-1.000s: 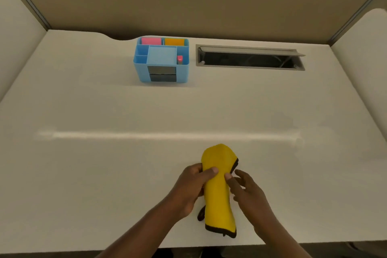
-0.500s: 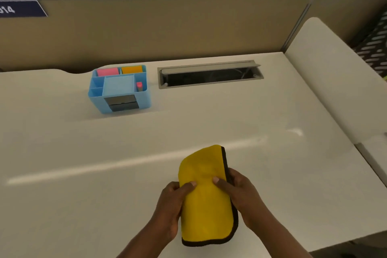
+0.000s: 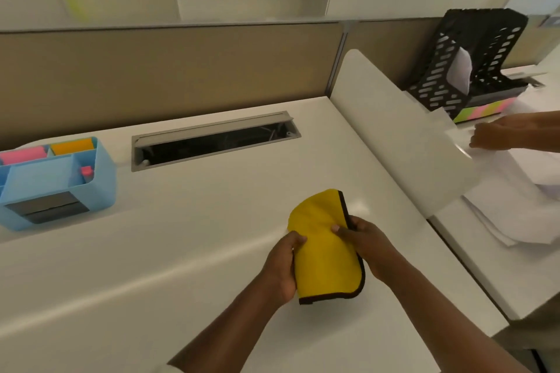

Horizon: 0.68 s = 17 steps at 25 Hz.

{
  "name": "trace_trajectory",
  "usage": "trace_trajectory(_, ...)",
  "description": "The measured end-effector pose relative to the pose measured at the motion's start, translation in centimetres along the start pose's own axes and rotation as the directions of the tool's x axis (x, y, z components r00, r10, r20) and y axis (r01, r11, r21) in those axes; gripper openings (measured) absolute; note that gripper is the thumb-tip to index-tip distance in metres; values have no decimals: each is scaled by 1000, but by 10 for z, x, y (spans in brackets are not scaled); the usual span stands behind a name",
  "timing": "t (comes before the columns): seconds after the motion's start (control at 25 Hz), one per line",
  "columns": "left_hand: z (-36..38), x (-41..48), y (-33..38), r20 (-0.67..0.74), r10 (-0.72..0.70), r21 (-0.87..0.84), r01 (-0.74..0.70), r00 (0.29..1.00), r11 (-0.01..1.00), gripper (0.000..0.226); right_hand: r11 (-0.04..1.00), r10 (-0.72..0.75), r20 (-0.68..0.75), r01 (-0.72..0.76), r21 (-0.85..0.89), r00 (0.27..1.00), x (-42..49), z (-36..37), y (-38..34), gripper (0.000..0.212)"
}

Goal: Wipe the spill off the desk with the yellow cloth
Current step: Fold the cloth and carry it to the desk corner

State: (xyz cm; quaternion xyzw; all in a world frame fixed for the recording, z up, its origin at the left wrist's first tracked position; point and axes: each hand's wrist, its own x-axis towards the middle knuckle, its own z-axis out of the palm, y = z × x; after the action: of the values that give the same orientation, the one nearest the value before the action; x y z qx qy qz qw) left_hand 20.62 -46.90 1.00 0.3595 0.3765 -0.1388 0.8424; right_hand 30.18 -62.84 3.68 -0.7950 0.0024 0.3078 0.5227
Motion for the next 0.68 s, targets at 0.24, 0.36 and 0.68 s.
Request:
trace_trajectory(0.24, 85, 70, 39, -89, 434, 568, -313, 896, 761, 65, 960, -141, -126, 104, -258, 982, 102, -82, -33, 43)
trace_trajectory(0.36, 102, 103, 50, 79, 579, 766, -421, 811, 485, 74, 893, -208, -163, 120, -433, 964, 144, -96, -52, 49)
trace_trajectory(0.68, 87, 145, 30, 387, 435, 895, -216, 813, -392, 109, 463, -355, -197, -11, -886, 914, 184, -100, -21, 79)
